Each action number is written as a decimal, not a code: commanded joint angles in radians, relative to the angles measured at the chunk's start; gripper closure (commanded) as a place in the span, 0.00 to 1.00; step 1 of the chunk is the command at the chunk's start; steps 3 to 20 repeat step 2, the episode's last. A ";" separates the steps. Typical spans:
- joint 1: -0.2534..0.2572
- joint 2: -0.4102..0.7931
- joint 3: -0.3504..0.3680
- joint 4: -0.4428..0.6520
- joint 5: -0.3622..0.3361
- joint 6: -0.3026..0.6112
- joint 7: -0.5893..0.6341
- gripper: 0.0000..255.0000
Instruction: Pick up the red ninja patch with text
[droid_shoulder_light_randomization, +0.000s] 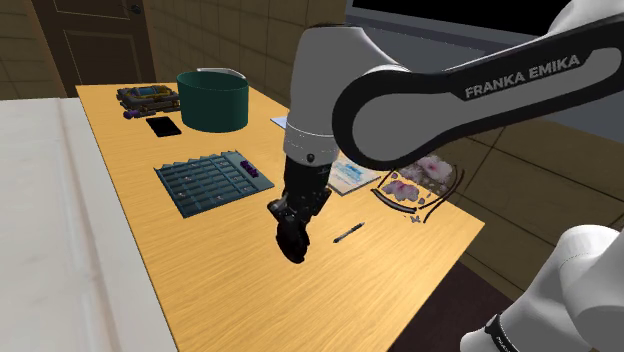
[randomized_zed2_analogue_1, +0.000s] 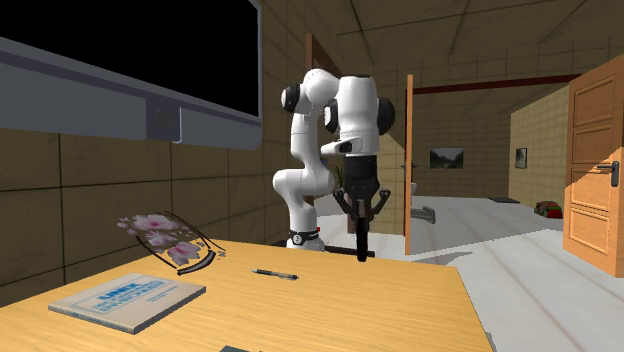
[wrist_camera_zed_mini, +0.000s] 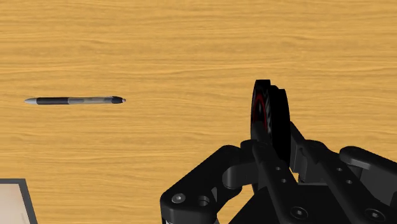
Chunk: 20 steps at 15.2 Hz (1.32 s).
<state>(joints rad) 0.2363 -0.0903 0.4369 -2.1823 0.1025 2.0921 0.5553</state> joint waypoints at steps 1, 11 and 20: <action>0.000 -0.005 0.000 0.012 0.002 -0.017 0.000 1.00; 0.000 -0.005 0.000 0.012 0.001 -0.017 0.001 1.00; 0.000 -0.005 0.000 0.012 0.001 -0.017 0.001 1.00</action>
